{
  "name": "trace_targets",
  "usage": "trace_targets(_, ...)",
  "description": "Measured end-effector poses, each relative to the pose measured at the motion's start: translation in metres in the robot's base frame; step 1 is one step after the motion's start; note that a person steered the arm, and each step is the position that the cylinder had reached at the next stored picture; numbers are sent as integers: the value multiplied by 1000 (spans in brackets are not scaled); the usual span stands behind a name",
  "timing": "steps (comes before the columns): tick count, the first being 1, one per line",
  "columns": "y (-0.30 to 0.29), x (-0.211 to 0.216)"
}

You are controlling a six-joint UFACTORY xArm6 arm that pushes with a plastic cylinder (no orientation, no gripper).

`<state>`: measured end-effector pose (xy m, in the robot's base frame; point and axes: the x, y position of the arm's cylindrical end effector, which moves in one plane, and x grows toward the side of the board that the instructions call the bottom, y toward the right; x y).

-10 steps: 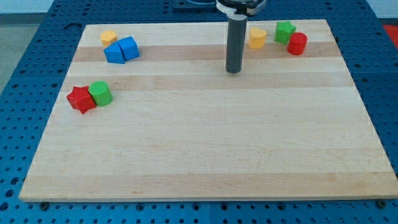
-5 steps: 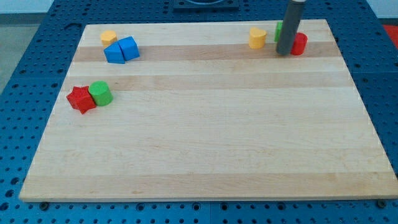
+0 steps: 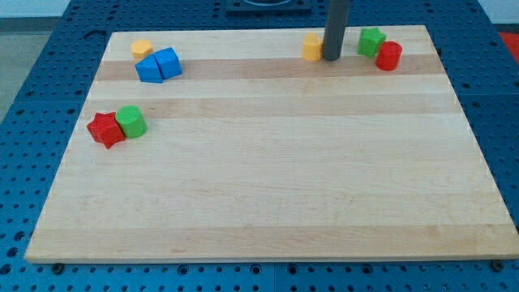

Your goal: Push the yellow heart closer to the blue cube

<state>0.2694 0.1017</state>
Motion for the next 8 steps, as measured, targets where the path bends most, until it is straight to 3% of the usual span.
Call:
trace_targets(3,-40,5)
trace_targets(4,-22,5)
trace_targets(7,-16,-49)
trace_targets(8,-20,-49)
